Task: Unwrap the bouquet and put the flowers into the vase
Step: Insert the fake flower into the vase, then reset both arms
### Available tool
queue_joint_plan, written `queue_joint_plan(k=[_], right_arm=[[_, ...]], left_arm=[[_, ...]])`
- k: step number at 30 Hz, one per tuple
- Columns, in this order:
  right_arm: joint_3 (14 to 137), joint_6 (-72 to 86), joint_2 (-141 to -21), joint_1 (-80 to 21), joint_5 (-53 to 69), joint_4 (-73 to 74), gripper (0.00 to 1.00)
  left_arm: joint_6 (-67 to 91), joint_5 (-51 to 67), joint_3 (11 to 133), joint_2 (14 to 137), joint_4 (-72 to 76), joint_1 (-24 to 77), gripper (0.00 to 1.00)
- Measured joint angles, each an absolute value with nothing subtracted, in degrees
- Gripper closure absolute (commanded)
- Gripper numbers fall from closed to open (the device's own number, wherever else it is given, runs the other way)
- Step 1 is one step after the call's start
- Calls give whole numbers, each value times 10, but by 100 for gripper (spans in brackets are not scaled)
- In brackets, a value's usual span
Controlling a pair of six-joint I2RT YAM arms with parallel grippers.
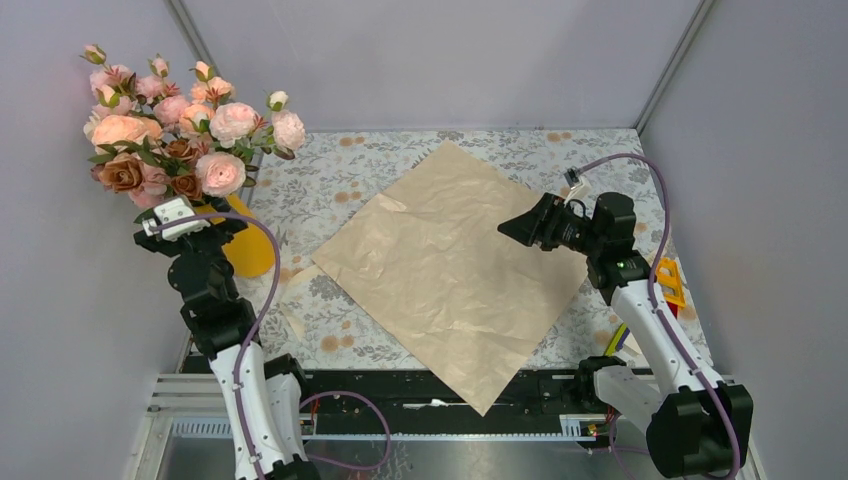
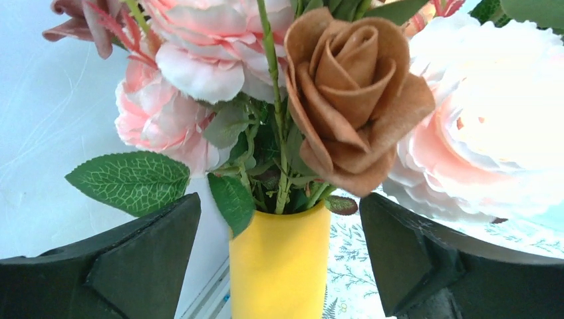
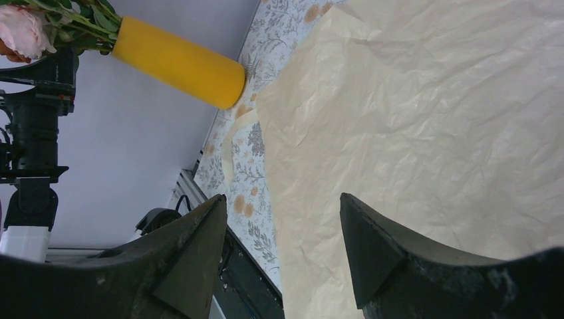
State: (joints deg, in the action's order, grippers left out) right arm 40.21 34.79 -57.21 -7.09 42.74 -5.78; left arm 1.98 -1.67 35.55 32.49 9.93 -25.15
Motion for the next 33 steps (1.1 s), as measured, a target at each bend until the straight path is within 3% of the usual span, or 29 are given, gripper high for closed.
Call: queue_joint_plan(k=[11,21,33], right_arm=[[406,327,-568,-71,427,-15,30],[437,284,-548,-71,392,59,30],[478,204,-487,-70,170,222,25]], left_arm=[[60,1,340,250,40,-230,1],[85,12,335,199,-62,-139,1],[84,45,359,211,-189,-63,1]])
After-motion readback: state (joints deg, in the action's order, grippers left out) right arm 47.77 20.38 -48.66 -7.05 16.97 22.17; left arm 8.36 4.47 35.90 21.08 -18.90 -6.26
